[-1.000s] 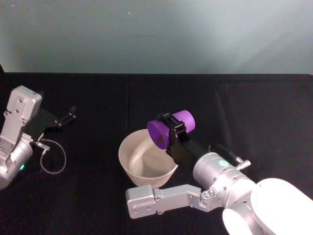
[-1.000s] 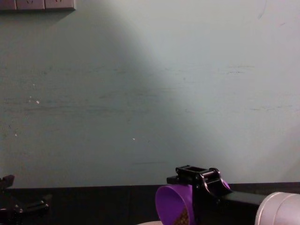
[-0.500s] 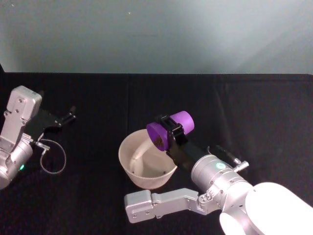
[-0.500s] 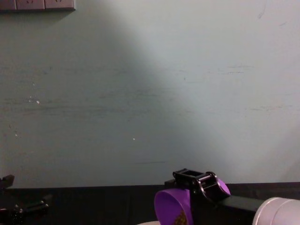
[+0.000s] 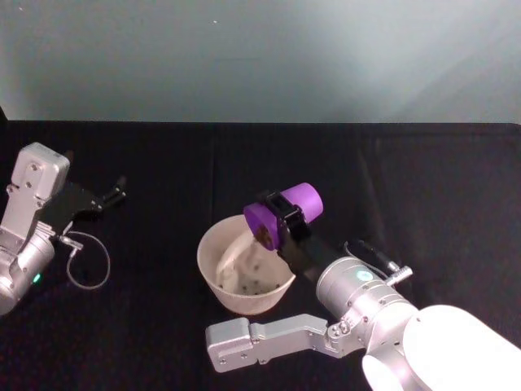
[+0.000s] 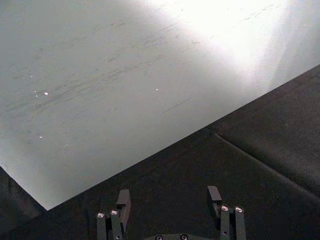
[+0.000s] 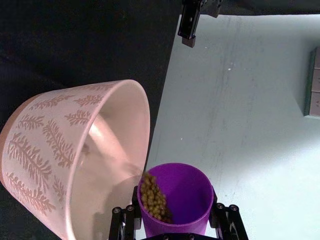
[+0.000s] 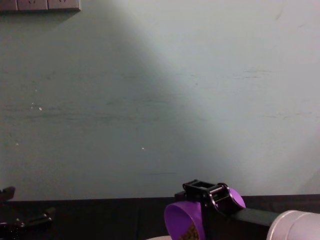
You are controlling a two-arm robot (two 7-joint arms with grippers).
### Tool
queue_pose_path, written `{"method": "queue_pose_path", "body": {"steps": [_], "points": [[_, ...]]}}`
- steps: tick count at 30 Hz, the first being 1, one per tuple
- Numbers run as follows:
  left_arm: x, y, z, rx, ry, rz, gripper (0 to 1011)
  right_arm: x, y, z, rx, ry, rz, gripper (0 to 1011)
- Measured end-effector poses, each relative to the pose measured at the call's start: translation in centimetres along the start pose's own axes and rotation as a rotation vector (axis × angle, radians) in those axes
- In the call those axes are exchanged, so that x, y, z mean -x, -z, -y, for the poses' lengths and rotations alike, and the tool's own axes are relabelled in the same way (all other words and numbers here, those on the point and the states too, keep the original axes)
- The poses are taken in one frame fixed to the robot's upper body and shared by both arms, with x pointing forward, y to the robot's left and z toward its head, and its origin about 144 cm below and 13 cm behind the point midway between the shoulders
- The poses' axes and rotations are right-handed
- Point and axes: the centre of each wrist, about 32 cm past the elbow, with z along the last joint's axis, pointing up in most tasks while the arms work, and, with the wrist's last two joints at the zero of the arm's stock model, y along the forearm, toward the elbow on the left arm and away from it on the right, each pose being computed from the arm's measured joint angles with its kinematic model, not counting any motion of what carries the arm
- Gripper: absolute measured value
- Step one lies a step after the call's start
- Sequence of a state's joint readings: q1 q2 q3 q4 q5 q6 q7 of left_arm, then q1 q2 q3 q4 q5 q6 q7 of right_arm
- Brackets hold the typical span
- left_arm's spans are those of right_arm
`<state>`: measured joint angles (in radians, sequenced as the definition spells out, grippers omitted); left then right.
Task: Pick up the cup and pour the mung beans from the cup into the bowl.
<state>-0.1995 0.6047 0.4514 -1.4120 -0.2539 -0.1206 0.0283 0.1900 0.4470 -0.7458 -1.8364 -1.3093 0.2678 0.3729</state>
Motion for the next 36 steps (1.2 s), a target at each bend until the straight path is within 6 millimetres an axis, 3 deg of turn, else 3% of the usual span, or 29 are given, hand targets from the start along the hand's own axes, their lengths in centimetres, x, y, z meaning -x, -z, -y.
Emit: {"method": "queue_pose_path", "body": {"steps": [36], "points": [[0.00,0.00,0.00,0.000,0.000,0.000,1000,0.07,-0.20,-0.07,-0.006,0.001,0.017,735]]}}
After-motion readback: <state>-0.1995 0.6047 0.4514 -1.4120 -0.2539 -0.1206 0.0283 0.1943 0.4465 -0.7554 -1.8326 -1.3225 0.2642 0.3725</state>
